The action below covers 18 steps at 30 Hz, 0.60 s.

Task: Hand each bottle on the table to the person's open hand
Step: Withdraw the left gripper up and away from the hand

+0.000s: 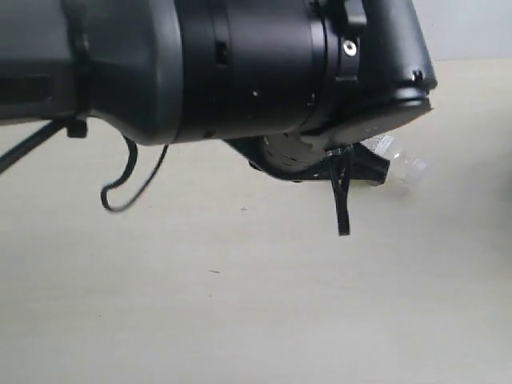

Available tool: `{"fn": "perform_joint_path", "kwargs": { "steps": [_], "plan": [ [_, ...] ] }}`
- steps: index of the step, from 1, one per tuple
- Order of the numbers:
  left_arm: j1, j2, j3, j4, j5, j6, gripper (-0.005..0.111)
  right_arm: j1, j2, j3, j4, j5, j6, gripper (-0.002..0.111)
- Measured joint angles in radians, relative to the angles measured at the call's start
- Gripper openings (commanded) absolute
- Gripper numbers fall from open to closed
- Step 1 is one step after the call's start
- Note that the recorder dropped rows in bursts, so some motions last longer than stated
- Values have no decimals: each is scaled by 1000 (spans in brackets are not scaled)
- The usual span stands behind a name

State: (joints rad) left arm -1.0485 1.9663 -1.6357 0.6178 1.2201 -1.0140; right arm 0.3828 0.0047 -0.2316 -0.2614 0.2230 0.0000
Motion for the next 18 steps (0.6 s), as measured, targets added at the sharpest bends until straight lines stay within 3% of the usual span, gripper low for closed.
{"fn": "perform_joint_path", "kwargs": {
  "steps": [3, 7, 18],
  "plan": [
    [2, 28, 4, 123, 0, 287, 0, 0, 0, 0, 0, 0, 0, 0],
    [3, 53, 4, 230, -3, 521, 0, 0, 0, 0, 0, 0, 0, 0],
    [3, 94, 4, 282, -158, 589, 0, 0, 0, 0, 0, 0, 0, 0]
  ]
}}
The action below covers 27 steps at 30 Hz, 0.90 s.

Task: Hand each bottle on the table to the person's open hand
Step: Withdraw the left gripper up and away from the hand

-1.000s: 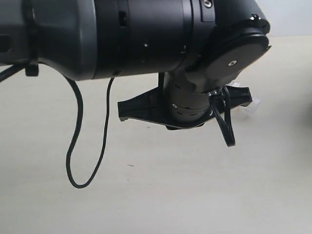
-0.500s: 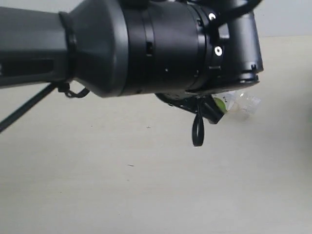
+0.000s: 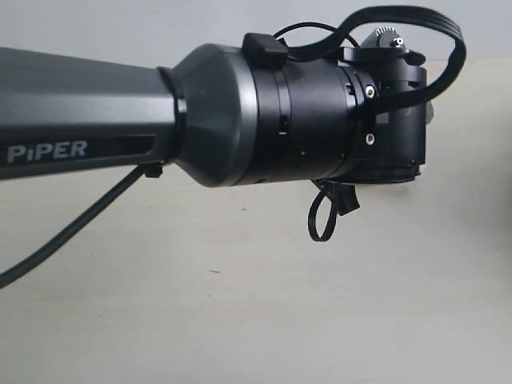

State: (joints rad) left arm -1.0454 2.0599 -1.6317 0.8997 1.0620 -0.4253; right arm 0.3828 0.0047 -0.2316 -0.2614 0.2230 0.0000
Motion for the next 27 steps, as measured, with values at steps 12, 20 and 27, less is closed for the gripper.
{"fn": "perform_joint_path", "kwargs": {
  "steps": [12, 20, 27],
  "plan": [
    [3, -32, 90, 35, -265, -27, 0, 0, 0, 0, 0, 0, 0, 0],
    [102, -267, 444, 226, -734, -326, 0, 0, 0, 0, 0, 0, 0, 0],
    [306, -451, 696, 349, -1255, -444, 0, 0, 0, 0, 0, 0, 0, 0]
  ]
}}
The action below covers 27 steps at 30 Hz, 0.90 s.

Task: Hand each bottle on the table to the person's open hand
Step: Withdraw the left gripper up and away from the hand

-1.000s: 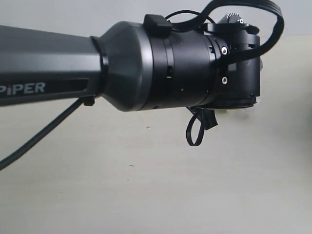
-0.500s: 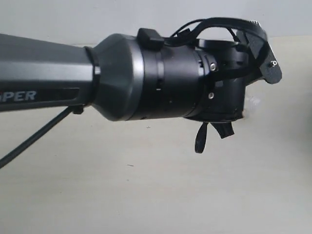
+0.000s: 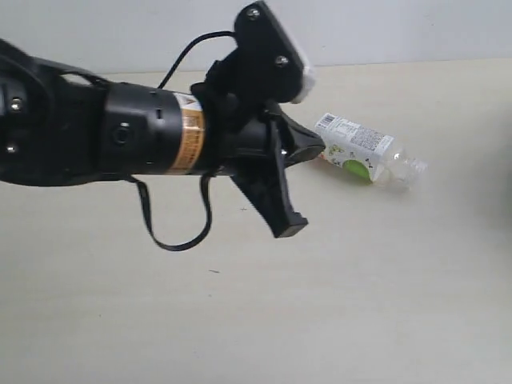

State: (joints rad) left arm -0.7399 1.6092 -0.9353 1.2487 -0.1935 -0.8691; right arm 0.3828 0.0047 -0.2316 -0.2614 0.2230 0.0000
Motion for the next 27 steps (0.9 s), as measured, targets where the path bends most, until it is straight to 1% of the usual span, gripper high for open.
{"fn": "perform_joint_path", "kwargs": {
  "steps": [4, 9, 10, 14, 16, 19, 24, 27],
  "plan": [
    [124, -29, 100, -42, -238, 112, 0, 0, 0, 0, 0, 0, 0, 0],
    [272, -35, 205, -219, -534, 324, 0, 0, 0, 0, 0, 0, 0, 0],
    [312, -35, 231, -263, -612, 373, 0, 0, 0, 0, 0, 0, 0, 0],
    [427, -35, 280, -338, -837, 452, 0, 0, 0, 0, 0, 0, 0, 0],
    [463, -35, 285, -361, -933, 480, 0, 0, 0, 0, 0, 0, 0, 0],
    [480, -37, 285, -383, -995, 538, 0, 0, 0, 0, 0, 0, 0, 0],
    [480, -37, 281, -378, -1011, 576, 0, 0, 0, 0, 0, 0, 0, 0],
    [480, -40, 281, -340, -1000, 578, 0, 0, 0, 0, 0, 0, 0, 0]
  ]
}}
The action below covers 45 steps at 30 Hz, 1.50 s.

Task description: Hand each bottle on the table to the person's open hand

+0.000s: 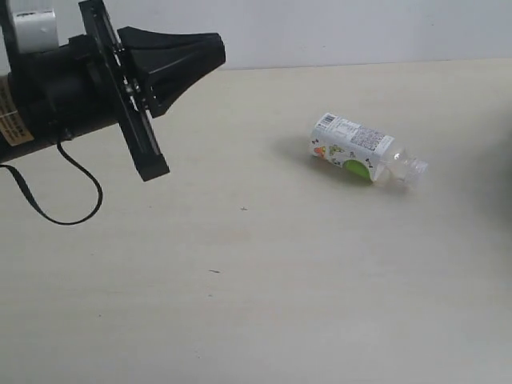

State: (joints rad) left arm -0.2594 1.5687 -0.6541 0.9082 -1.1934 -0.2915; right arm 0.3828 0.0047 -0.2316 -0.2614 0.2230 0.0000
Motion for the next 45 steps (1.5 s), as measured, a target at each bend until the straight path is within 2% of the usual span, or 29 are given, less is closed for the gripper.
{"fn": "perform_joint_path", "kwargs": {
  "steps": [5, 16, 31, 45],
  "plan": [
    [5, -30, 0, 75, 66, -19, 0, 0, 0, 0, 0, 0, 0, 0],
    [16, -86, 28, 169, 83, -26, 0, 0, 0, 0, 0, 0, 0, 0],
    [16, -88, 28, 158, 101, 49, 0, 0, 0, 0, 0, 2, 0, 0],
    [16, -88, 28, 161, 98, 52, 0, 0, 0, 0, 0, 2, 0, 0]
  ]
}}
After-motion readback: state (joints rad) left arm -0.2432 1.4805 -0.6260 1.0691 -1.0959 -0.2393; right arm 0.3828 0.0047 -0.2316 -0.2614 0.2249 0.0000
